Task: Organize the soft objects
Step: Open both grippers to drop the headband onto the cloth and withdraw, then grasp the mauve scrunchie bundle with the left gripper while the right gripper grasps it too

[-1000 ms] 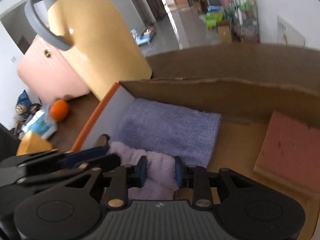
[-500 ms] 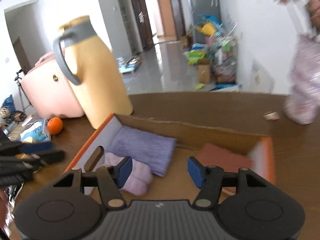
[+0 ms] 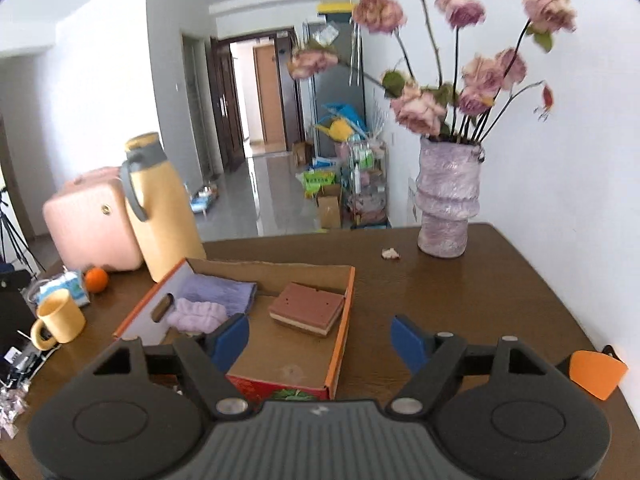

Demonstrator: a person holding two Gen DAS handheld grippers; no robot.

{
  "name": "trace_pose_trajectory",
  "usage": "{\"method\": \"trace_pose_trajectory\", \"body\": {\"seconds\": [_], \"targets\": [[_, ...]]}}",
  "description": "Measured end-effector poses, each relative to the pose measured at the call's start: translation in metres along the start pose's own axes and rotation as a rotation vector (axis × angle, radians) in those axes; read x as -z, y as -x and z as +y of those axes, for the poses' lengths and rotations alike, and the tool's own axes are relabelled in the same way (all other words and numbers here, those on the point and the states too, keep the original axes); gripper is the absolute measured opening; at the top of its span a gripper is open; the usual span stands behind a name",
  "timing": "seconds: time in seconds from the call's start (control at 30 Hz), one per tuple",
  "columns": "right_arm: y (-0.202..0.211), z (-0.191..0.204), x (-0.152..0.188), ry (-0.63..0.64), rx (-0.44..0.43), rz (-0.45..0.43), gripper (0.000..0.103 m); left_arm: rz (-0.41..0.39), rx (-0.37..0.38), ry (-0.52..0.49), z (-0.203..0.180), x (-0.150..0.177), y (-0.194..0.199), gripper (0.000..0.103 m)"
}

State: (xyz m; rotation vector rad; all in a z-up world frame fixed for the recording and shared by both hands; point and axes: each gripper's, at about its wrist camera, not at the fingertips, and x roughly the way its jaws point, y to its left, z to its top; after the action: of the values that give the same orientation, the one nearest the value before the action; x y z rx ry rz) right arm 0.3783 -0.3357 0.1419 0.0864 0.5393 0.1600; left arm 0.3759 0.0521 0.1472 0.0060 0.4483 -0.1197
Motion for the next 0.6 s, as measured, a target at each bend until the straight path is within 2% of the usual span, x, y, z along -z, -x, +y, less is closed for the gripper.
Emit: {"method": "trace_pose_trajectory", "body": {"seconds": [0.13, 0.33, 0.5, 0.6], "targets": [[0.036, 0.011, 0.025, 0.016, 0.023, -0.117, 0.078, -0.098, -0.032, 0.021, -0.005, 0.027, 0.040, 0.085], [0.083, 0.032, 0.096, 0.029, 0.015, -0.296, 0.082, -0.232, -0.044, 0.041, -0.022, 0.094, 0.100, 0.088], [0.111, 0.049, 0.167, 0.036, 0.005, -0.316, 0.082, -0.294, -0.065, 0.027, -0.036, 0.151, 0.144, 0.094], [0.129, 0.058, 0.209, 0.028, -0.007, -0.320, 0.086, -0.296, -0.062, 0.040, -0.039, 0.187, 0.162, 0.094]]}}
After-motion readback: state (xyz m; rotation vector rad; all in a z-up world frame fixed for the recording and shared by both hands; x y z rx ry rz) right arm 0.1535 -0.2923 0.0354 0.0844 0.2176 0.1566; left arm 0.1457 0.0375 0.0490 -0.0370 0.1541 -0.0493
